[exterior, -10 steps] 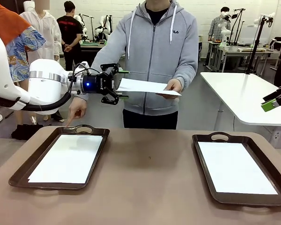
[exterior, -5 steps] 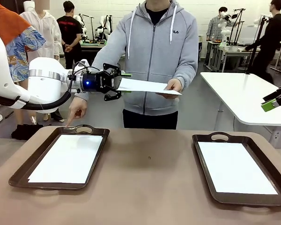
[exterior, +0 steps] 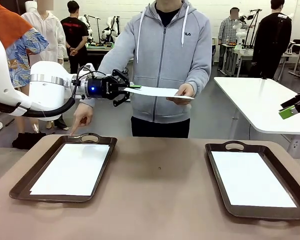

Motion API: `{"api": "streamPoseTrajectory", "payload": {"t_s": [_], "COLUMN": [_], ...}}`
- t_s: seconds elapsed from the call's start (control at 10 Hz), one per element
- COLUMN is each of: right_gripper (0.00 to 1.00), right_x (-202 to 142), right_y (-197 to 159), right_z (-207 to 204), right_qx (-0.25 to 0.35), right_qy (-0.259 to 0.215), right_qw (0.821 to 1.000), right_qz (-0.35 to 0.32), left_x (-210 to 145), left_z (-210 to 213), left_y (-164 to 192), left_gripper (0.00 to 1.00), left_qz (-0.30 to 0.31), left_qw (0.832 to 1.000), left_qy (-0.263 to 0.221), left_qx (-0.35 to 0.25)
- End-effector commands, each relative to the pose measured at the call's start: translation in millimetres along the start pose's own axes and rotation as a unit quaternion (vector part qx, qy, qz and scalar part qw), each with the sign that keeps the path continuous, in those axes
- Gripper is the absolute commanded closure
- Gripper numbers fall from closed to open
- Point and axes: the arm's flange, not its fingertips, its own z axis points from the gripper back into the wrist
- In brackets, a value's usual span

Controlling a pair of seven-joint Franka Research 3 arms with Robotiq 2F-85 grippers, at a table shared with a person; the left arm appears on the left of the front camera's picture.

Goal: Sort the A4 documents.
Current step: Receive the A4 Paper.

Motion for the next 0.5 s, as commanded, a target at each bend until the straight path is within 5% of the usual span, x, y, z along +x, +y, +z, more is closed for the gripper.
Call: {"api": "streamPoseTrajectory", "payload": {"t_s": [0.0,0.4], "right_gripper": [0.00,0.00], "right_x": [-0.5,-0.5], "right_y": [0.4,0.4], "right_z": [-0.3,-0.3], "right_qx": [0.002,0.002], "right_qy": [-0.002,-0.002], "right_qw": [1.000,1.000], "right_qz": [-0.001,-0.001], "left_x": [-1.1,-1.8], "left_z": [0.6,0.6], "left_y": [-0.7,0.9], "left_gripper": [1.00,1.00], "left_qz": [-0.014,-0.027], "left_qw": [1.000,0.999], "left_qy": [0.002,0.011], "left_qx": [0.013,0.016]}}
